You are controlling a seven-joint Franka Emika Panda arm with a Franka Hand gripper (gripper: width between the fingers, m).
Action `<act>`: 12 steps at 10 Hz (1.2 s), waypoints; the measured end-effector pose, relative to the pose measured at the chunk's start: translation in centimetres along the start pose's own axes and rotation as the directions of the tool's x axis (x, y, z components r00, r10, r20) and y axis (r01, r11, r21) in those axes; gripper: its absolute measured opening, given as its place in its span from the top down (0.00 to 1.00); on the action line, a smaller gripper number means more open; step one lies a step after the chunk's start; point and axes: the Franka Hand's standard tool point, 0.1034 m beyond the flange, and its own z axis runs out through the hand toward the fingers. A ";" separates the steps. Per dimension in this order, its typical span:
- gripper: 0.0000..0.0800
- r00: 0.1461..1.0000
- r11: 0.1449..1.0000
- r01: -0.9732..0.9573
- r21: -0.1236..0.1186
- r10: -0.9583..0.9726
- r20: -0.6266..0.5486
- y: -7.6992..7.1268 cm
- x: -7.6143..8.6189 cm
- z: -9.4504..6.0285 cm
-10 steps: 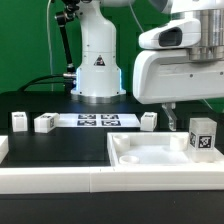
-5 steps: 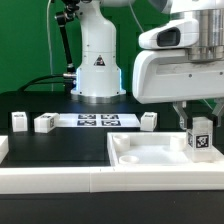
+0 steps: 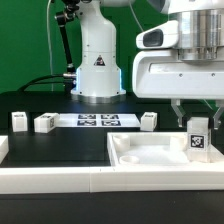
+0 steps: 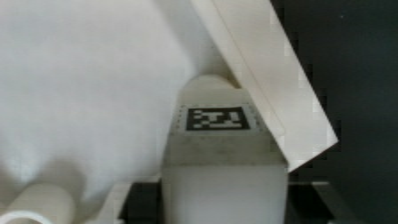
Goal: Assemble square table
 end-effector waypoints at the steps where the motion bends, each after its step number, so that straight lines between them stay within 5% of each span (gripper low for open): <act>1: 0.64 0.998 0.998 -0.070 0.000 0.070 0.000 0.0 0.0 0.0; 6: 0.64 0.825 0.825 -0.565 0.005 0.565 0.016 -0.3 -0.4 0.1; 8: 0.64 0.758 0.758 -0.652 0.004 0.652 0.017 -0.3 -0.3 0.1; 12: 0.63 0.754 0.754 -0.657 0.003 0.657 0.018 -0.4 -0.4 0.1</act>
Offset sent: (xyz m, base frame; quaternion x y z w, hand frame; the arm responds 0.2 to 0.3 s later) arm -0.0084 0.0103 -0.0089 -0.0314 -0.0236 0.2827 0.9584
